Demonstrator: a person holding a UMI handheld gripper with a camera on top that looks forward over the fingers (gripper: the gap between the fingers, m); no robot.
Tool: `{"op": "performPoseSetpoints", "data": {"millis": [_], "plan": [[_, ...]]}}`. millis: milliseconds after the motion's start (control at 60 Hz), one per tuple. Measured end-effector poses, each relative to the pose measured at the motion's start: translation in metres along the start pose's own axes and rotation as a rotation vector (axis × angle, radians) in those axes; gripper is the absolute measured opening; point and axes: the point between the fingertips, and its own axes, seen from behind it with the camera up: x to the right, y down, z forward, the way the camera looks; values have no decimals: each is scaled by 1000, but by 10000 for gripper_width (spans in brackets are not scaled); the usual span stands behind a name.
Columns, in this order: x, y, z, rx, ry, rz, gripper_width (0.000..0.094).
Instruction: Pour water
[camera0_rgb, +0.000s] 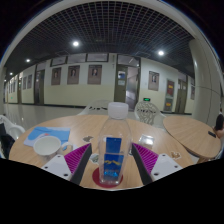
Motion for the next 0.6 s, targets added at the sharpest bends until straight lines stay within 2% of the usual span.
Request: {"op": "performPoseSetpoints", "data": {"millis": [267, 350, 517, 600], "plan": [[-2, 13, -118, -42, -41, 46, 850], [-9, 28, -162, -84, -57, 127, 852], [-57, 39, -230, -99, -216, 310, 840], [-76, 44, -238, -92, -280, 303, 839]]}}
